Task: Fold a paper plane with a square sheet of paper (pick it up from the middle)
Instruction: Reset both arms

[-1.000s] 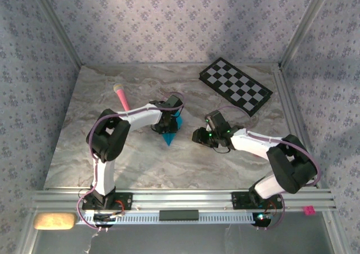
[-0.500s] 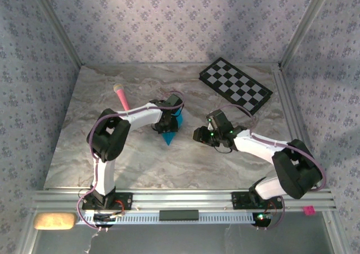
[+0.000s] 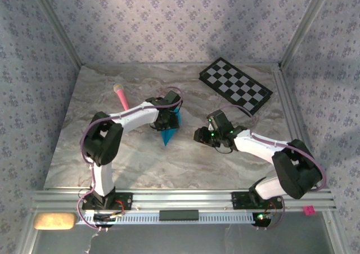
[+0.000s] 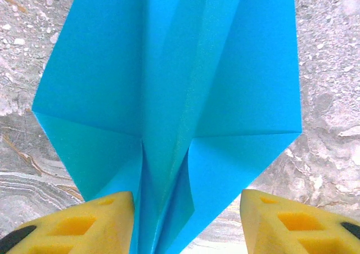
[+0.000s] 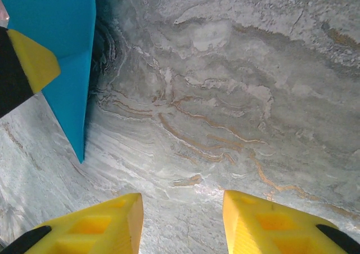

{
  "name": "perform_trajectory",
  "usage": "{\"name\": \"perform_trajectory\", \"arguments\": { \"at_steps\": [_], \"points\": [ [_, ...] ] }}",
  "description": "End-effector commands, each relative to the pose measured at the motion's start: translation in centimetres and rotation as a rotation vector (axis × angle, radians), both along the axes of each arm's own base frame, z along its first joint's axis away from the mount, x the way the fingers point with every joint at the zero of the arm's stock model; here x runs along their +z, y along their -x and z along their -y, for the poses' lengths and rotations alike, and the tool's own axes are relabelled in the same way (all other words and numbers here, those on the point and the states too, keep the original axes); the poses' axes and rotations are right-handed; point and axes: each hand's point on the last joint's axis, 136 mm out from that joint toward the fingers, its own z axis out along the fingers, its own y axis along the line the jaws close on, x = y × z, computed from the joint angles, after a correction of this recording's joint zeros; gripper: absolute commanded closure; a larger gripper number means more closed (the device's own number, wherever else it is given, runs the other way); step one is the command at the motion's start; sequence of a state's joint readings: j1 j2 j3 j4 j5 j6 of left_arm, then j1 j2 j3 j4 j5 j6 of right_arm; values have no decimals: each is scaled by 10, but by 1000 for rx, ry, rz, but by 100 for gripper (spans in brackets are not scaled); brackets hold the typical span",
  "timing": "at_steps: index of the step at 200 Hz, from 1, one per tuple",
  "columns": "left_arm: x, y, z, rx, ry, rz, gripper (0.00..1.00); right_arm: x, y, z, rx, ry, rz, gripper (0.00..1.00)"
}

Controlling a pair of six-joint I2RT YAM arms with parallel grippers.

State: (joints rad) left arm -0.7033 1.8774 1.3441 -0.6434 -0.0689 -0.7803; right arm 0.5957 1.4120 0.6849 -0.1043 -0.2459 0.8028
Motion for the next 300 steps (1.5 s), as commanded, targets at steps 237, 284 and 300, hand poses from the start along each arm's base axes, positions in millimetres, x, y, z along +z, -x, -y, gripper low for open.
{"name": "perform_trajectory", "arguments": {
  "at_steps": [237,284,300],
  "points": [
    [59,-59,-297,246,-420,714,1,31,-128,226,-155,699,767,20],
    [52,-70,-271,91,-341,857,2,18,-120,230,-176,629,811,13],
    [47,-69,-272,99,-306,900,2,15,-125,252,-285,666,741,0]
  ]
}}
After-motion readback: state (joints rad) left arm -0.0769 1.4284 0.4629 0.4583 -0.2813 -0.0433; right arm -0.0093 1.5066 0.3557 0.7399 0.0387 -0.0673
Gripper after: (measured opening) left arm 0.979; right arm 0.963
